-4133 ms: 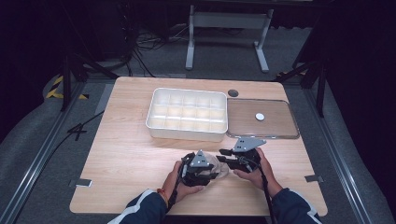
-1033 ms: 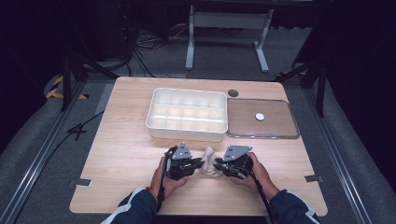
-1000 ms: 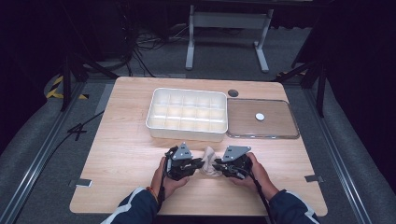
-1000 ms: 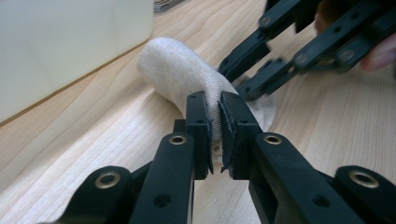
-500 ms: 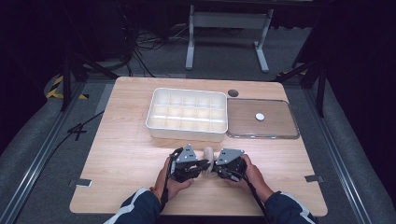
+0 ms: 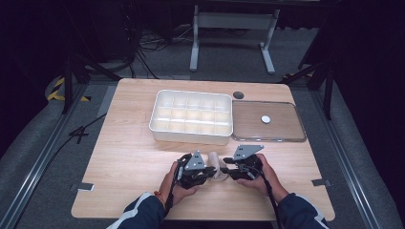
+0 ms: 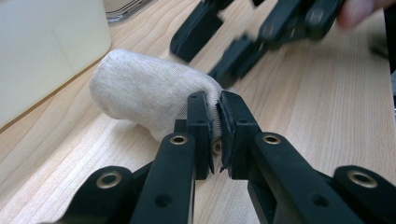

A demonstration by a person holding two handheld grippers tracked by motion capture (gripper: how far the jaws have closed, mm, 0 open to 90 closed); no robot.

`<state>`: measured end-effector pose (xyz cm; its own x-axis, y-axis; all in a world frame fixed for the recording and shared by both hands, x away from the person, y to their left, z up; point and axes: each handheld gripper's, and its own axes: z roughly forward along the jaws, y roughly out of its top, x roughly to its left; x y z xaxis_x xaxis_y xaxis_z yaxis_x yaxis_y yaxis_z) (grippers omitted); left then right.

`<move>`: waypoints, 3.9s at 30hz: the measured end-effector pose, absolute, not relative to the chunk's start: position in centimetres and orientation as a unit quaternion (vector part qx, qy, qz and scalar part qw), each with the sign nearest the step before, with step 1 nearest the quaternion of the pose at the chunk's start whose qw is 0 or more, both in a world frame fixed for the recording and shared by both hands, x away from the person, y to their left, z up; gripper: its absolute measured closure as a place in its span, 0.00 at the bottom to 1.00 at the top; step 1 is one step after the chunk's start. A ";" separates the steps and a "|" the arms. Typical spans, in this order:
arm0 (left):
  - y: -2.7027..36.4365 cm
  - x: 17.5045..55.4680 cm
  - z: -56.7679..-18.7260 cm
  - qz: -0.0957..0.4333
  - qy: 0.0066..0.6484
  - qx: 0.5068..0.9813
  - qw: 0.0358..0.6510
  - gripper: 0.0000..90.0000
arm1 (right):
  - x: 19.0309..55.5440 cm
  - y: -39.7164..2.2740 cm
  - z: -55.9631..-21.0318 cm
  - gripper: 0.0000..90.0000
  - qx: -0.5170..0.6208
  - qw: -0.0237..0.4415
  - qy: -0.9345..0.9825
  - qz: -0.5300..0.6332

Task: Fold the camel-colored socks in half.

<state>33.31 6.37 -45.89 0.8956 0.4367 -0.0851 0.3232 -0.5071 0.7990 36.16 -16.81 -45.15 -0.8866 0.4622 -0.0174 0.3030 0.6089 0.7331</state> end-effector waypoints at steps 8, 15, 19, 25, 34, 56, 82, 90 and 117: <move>5.7 33.1 -46.1 0.067 0.212 0.869 0.442 0.92 | 36.0 -17.2 -46.1 0.81 0.213 0.084 0.909 0.349; 4.7 32.9 -46.6 0.074 0.198 0.878 0.430 0.92 | 35.8 -16.7 -46.3 0.87 0.219 0.081 0.915 0.330; 4.3 32.8 -46.8 0.077 0.197 0.877 0.430 0.92 | 35.9 -17.0 -45.9 0.85 0.219 0.089 0.910 0.340; 4.0 32.8 -47.1 0.077 0.196 0.879 0.427 0.92 | 36.4 -18.0 -44.4 0.80 0.248 0.107 0.867 0.419; 3.9 32.7 -47.3 0.079 0.199 0.877 0.430 0.92 | 36.9 -16.6 -44.4 0.68 0.251 0.104 0.855 0.442; 4.9 31.5 -46.2 0.092 0.173 0.889 0.414 0.89 | 37.5 -16.4 -46.8 0.93 0.254 0.097 0.872 0.407; 3.8 31.9 -47.4 0.091 0.170 0.885 0.425 0.92 | 37.0 -15.9 -46.6 0.91 0.234 0.108 0.883 0.393; 3.7 31.9 -47.6 0.094 0.161 0.885 0.427 0.92 | 37.8 -16.9 -46.2 0.93 0.275 0.147 0.874 0.373; 4.0 32.2 -47.7 0.077 0.170 0.883 0.431 0.95 | 39.4 -14.8 -47.3 0.97 0.254 0.128 0.877 0.388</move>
